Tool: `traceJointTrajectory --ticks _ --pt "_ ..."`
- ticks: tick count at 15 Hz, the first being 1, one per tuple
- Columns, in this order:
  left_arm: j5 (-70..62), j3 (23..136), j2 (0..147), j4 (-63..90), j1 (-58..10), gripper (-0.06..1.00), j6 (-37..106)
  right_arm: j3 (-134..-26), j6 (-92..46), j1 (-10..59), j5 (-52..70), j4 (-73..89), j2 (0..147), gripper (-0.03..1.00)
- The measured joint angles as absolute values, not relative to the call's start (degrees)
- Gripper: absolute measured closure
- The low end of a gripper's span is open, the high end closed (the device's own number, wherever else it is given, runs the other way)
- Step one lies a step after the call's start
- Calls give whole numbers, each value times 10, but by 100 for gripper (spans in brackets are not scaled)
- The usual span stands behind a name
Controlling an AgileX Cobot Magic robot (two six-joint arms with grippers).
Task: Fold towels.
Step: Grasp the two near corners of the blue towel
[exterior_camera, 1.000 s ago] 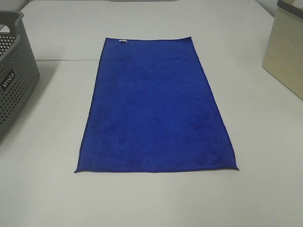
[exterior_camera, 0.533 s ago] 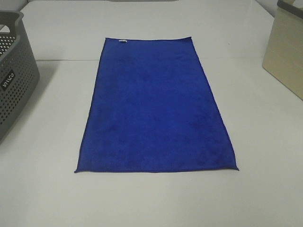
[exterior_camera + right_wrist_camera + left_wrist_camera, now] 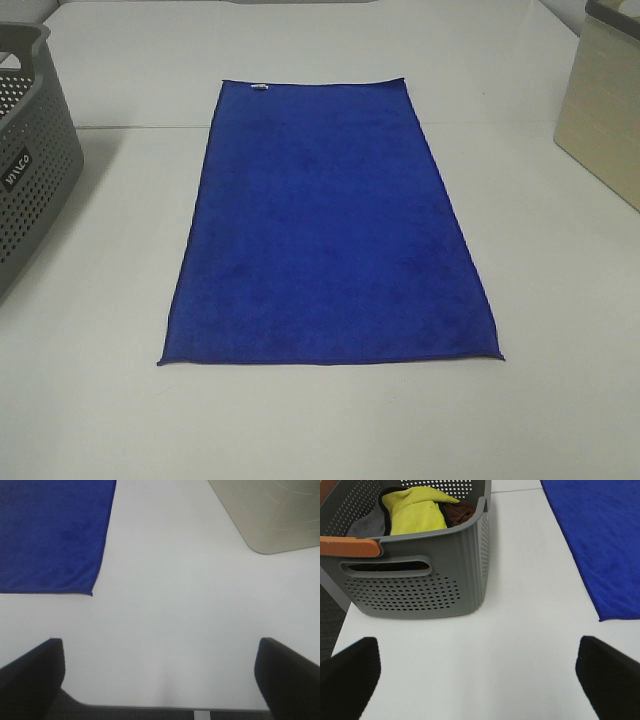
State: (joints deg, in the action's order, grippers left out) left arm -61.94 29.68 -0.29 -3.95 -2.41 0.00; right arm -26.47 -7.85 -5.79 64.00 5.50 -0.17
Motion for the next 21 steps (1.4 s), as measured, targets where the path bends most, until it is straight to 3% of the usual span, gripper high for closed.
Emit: traceJointTrajectory --ticks 18,21 --pt "-627 302 5 -32 -24 -5 0 -270 -68 -58 645 62 4 0" --pt "-696 411 203 46 -24 -5 0 -320 -14 -58 696 114 168 0"
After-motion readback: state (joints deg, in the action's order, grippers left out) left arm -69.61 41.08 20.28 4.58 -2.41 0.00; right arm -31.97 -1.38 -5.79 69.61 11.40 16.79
